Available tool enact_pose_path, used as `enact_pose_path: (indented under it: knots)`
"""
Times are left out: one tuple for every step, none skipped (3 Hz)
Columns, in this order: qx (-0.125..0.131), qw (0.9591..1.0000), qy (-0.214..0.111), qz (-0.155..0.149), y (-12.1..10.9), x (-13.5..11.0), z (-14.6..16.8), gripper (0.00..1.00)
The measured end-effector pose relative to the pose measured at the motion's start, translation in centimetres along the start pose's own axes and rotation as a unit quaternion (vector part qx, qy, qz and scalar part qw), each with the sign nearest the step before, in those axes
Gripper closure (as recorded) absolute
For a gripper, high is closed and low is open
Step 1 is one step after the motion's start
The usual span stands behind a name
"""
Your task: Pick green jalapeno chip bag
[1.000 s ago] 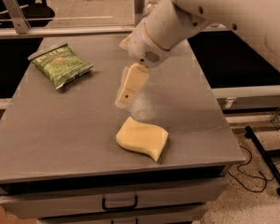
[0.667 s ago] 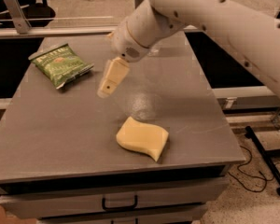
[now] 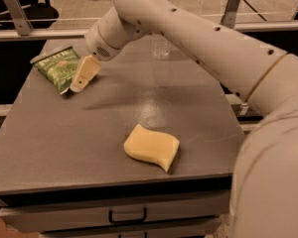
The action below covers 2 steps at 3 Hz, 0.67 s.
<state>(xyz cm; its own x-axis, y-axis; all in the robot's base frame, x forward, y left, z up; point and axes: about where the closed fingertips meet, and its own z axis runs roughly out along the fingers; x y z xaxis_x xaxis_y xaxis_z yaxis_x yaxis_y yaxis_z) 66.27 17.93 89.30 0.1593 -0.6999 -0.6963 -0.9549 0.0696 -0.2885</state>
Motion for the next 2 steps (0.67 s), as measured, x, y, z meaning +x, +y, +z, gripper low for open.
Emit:
enact_pose_path:
  knots:
    - [-0.001, 0.9995, -0.013, 0.030, -0.7, -1.0, 3.6, 0.00]
    - [-0.009, 0.9966, -0.023, 0.079, -1.1, -0.6, 6.6, 0.00]
